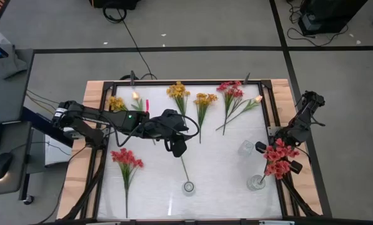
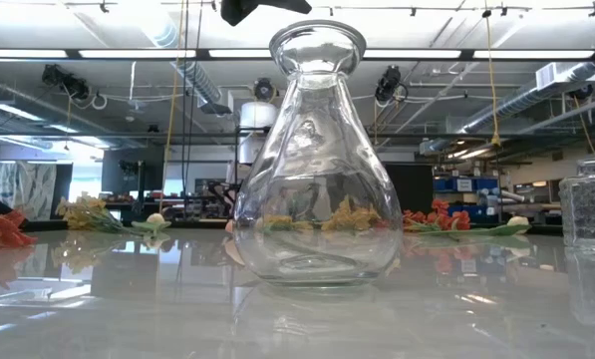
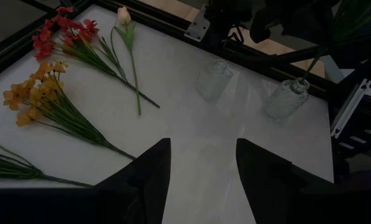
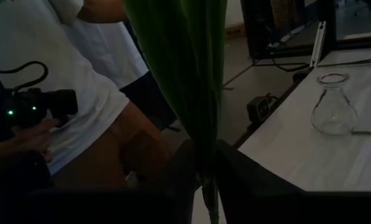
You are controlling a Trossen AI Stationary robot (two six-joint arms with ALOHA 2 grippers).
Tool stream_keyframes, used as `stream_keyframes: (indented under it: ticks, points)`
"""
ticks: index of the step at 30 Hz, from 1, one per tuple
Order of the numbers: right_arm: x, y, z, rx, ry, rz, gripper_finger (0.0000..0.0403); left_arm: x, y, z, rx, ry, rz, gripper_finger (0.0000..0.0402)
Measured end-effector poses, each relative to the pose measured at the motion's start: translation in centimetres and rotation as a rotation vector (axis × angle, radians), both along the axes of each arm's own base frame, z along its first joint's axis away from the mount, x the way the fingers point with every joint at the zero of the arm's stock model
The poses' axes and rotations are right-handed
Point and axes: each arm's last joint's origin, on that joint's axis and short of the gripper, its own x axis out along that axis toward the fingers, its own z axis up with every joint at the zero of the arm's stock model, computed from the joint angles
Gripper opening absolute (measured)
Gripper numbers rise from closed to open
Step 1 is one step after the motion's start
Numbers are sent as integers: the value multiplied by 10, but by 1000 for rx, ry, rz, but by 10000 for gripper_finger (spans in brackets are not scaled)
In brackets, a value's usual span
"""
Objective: Sort flowers into vase by color
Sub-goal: Put the bottom right pink flowers into the bottom right transparent vase
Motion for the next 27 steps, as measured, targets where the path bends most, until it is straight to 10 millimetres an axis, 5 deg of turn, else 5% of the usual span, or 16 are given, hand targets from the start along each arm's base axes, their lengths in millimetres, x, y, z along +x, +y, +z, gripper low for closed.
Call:
stream_keyframes:
  ticks: [16,27]
  points:
    - [0,0,0,20,26,2,161,0,0,0,0,0,-1,188]
    - [-1,1,0,52,71,51,188,0,0,0,0,0,-1,188]
